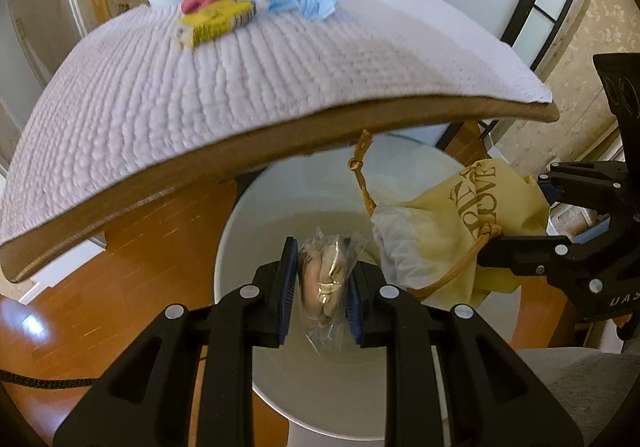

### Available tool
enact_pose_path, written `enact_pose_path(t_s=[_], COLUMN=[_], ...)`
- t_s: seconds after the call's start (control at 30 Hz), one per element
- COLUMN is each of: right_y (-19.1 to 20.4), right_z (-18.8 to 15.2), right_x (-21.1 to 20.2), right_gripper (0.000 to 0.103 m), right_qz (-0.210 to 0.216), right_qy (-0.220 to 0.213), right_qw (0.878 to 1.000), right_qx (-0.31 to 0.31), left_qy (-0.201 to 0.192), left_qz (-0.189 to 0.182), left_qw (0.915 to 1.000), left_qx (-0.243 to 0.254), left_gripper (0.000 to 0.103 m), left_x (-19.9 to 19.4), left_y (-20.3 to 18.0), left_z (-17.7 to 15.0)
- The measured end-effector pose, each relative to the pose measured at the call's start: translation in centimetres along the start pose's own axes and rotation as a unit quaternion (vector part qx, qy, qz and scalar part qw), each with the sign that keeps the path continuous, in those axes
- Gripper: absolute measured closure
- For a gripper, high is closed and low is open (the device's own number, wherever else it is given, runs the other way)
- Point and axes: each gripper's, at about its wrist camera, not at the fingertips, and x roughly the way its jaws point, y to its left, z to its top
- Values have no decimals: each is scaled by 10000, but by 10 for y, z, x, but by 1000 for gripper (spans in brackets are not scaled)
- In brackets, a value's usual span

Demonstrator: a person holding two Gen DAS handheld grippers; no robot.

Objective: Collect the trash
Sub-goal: 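Carry the paper bag and clear wrapper over the white bin and release both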

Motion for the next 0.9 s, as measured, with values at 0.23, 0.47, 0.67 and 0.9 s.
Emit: enact_pose_path(t_s=[0.23,0.47,0.67,0.9], right_y=[-4,-7,-15,-16], right_z=[-7,-6,-4,-5], right_x=[20,37,49,56], right_gripper=[50,50,50,50], right_qz=[-164,-292,-308,-353], right_qy=[139,215,265,330], right_qw=[9997,9992,9989,9985], right_qx=[105,162,241,240], left_qy=[169,351,492,570], left_qz=[22,40,46,41], left_qw=[9999,9994,9988,9983], left_qx=[-7,53,71,117], left_gripper=[79,79,79,79], left_x=[16,36,56,69], left_y=[-1,-2,-6,-7], left_z=[-3,4,6,7])
